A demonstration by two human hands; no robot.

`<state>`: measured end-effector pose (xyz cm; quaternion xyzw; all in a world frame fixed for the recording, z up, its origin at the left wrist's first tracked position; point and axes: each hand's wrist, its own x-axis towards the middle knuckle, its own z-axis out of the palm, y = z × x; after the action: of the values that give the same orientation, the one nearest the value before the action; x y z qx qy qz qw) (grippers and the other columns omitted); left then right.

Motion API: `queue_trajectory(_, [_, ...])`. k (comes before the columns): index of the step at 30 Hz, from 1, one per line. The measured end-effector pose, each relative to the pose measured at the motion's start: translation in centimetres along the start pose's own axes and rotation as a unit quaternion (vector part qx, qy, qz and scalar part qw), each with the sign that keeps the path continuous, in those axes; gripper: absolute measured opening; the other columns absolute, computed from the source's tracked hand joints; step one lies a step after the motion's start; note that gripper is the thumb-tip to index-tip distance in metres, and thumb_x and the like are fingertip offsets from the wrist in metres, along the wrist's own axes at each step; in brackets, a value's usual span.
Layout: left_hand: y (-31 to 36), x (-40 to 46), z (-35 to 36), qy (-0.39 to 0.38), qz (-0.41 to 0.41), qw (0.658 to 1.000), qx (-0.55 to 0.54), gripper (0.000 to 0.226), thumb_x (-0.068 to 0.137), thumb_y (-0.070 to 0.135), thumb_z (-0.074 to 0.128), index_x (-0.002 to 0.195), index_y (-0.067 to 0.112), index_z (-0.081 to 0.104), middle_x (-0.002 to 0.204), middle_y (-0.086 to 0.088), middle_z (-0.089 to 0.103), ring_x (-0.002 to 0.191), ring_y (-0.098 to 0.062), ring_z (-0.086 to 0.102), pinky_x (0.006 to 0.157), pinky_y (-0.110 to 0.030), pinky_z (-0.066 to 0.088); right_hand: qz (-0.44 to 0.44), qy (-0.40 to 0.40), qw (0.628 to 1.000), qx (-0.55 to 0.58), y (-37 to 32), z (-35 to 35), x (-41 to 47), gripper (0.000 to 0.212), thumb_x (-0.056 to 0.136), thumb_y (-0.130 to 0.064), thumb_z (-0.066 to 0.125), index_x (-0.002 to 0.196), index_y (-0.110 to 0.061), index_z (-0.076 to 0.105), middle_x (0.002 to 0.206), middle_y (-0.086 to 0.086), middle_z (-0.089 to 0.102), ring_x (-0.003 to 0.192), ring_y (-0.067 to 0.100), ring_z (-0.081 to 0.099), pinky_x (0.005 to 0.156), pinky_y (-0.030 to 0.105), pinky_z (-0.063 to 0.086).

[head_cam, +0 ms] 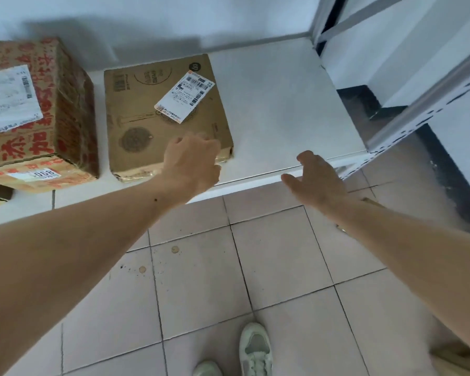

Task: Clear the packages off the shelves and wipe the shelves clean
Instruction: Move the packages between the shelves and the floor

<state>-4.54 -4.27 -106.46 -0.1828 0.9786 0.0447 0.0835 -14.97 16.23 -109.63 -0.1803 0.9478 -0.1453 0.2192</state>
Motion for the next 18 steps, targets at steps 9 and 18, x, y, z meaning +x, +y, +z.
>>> queue_trajectory(9, [12.5, -1.1, 3.2, -0.005, 0.212, 0.976, 0.058, 0.029, 0.092, 0.025, 0.052, 0.119, 0.017, 0.06, 0.12, -0.001, 0.059, 0.118, -0.025, 0.049, 0.098, -0.035, 0.034, 0.103, -0.002, 0.993, -0.052, 13.3, -1.4, -7.0, 0.053, 0.096, -0.044, 0.055, 0.139, -0.016, 0.041, 0.141, 0.005, 0.047, 0.129, 0.029, 0.045, 0.093, 0.04, 0.044])
queue_trajectory(18, [24.1, -1.8, 9.1, -0.073, 0.237, 0.967, 0.066, 0.033, 0.095, 0.034, 0.052, 0.126, 0.022, 0.056, 0.126, 0.002, 0.056, 0.122, -0.021, 0.047, 0.098, -0.033, 0.035, 0.156, -0.018, 0.986, -0.052, 26.8, -1.4, -9.9, 0.056, 0.096, -0.042, 0.057, 0.141, -0.016, 0.037, 0.142, 0.005, 0.045, 0.128, 0.028, 0.045, 0.091, 0.043, 0.045])
